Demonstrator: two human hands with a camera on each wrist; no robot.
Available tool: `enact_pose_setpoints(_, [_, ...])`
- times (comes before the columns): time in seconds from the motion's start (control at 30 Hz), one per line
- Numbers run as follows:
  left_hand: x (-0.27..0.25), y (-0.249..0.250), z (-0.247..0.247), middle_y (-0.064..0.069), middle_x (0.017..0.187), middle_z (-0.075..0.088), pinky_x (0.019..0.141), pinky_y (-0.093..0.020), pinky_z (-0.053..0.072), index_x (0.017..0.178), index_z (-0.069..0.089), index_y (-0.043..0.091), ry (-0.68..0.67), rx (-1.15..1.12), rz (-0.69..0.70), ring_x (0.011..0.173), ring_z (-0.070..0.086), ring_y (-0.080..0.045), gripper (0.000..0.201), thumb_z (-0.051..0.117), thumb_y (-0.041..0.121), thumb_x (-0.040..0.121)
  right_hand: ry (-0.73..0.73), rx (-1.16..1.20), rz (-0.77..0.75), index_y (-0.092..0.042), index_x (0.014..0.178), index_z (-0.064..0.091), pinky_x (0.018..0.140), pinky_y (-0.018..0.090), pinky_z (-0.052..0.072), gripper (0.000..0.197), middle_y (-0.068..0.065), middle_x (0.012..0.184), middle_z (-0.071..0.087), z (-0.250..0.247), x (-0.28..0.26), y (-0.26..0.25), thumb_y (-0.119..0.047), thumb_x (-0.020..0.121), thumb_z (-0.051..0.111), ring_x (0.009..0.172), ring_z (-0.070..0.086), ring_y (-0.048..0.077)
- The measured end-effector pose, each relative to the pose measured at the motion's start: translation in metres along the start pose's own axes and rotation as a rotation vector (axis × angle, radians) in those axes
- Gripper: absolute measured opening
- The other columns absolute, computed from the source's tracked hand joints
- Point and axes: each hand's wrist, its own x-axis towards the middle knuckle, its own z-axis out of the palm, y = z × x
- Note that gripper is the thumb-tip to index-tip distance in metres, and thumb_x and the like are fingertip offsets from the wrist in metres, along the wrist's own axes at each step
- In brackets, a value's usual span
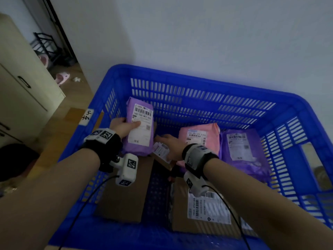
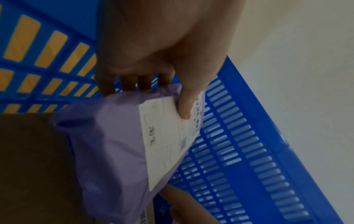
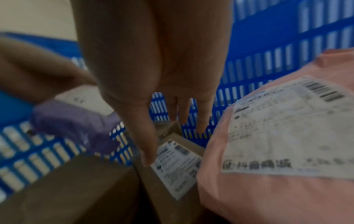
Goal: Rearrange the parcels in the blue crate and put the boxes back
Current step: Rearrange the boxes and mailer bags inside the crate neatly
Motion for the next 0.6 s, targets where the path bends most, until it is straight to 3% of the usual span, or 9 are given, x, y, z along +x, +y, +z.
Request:
enact_pose_setpoints(0.1, [0.002, -0.002, 0.002, -0.018, 0.118, 0.066, 0.093, -0.046, 0.053, 0.12, 0.062, 0.002, 0.094, 0.014, 0.015, 0.102, 0.066, -0.031, 0.048, 0.075, 0.021, 0.078, -0.062, -0.138, -0.04, -0.023, 0.15, 0.017, 0.111, 0.054, 0.028, 0.078, 0.007, 0.158, 0.009, 0.012, 0.012, -0.006, -0.012, 0.086, 0.06, 0.144, 0.012, 0.031])
enact_pose_setpoints(0.2, [0.005, -0.003, 0.002, -0.016, 0.117, 0.067, 0.091, -0.043, 0.054, 0.122, 0.061, 0.004, 0.146, -0.011, -0.002, 0.101, 0.067, -0.031, 0.047, 0.073, 0.019, 0.079, -0.072, -0.223, -0.079, -0.024, 0.151, 0.009, 0.111, 0.056, 0.023, 0.069, 0.004, 0.159, 0.007, 0.013, 0.021, -0.009, -0.023, 0.095, 0.048, 0.146, 0.005, 0.029])
enact_pose_setpoints(0.43, [0.006, -0.007, 0.005, -0.019, 0.117, 0.065, 0.088, -0.042, 0.054, 0.123, 0.059, 0.003, 0.108, -0.033, -0.057, 0.1, 0.066, -0.033, 0.044, 0.069, 0.015, 0.083, -0.11, -0.318, -0.114, -0.026, 0.15, 0.018, 0.112, 0.055, 0.022, 0.07, 0.004, 0.158, 0.011, 0.012, 0.03, -0.008, -0.025, 0.091, 0.055, 0.143, 0.009, 0.034])
enact_pose_setpoints(0.6, [0.009, -0.01, 0.008, -0.018, 0.119, 0.065, 0.091, -0.045, 0.053, 0.124, 0.059, 0.004, 0.066, 0.003, -0.084, 0.102, 0.066, -0.033, 0.043, 0.069, 0.015, 0.083, -0.083, -0.311, 0.043, -0.027, 0.146, 0.025, 0.106, 0.055, 0.025, 0.056, 0.014, 0.146, 0.025, 0.011, 0.029, -0.004, -0.032, 0.094, 0.047, 0.135, 0.023, 0.039])
